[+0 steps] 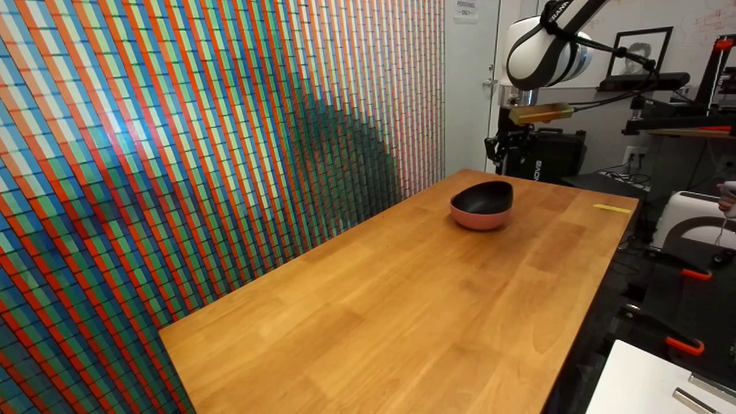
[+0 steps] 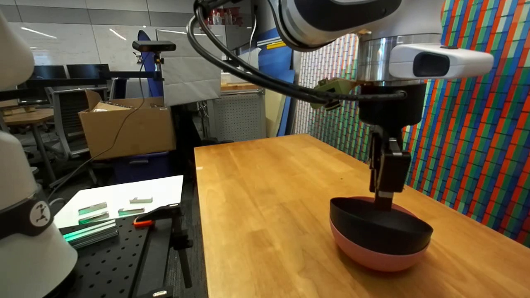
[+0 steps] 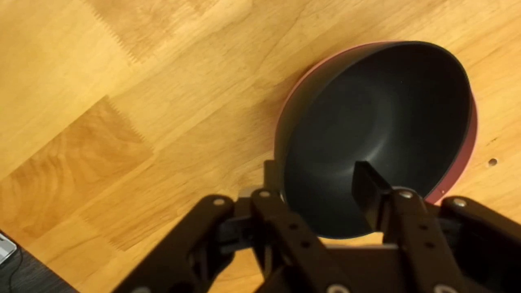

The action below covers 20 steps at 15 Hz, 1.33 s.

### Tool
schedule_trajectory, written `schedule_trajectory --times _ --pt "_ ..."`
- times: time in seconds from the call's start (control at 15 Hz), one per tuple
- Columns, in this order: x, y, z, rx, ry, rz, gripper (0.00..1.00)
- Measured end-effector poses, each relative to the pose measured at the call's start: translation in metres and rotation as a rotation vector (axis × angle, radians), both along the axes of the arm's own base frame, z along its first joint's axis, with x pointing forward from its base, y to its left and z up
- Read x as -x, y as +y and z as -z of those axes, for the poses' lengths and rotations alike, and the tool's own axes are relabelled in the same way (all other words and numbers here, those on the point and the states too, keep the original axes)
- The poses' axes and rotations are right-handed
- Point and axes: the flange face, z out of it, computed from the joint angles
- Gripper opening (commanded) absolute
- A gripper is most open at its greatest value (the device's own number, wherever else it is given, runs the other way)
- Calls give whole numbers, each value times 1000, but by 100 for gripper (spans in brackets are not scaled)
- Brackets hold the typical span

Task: Put the black bowl inside the pink bowl

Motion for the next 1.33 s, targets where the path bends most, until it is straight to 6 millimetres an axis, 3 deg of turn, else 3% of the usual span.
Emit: schedule_trajectory --times 0.13,0.33,0.47,0.93,1.13,1.33 --pt "-3 -2 -4 2 -13 2 98" --pt "-10 7 -16 3 -40 -19 100" --pt "-18 31 -31 -1 -68 -78 100" --pt "-33 150 -96 -24 -81 -418 100" --pt "-39 177 -122 -46 -54 -546 100" --pt "-46 183 -147 -60 -26 -632 100"
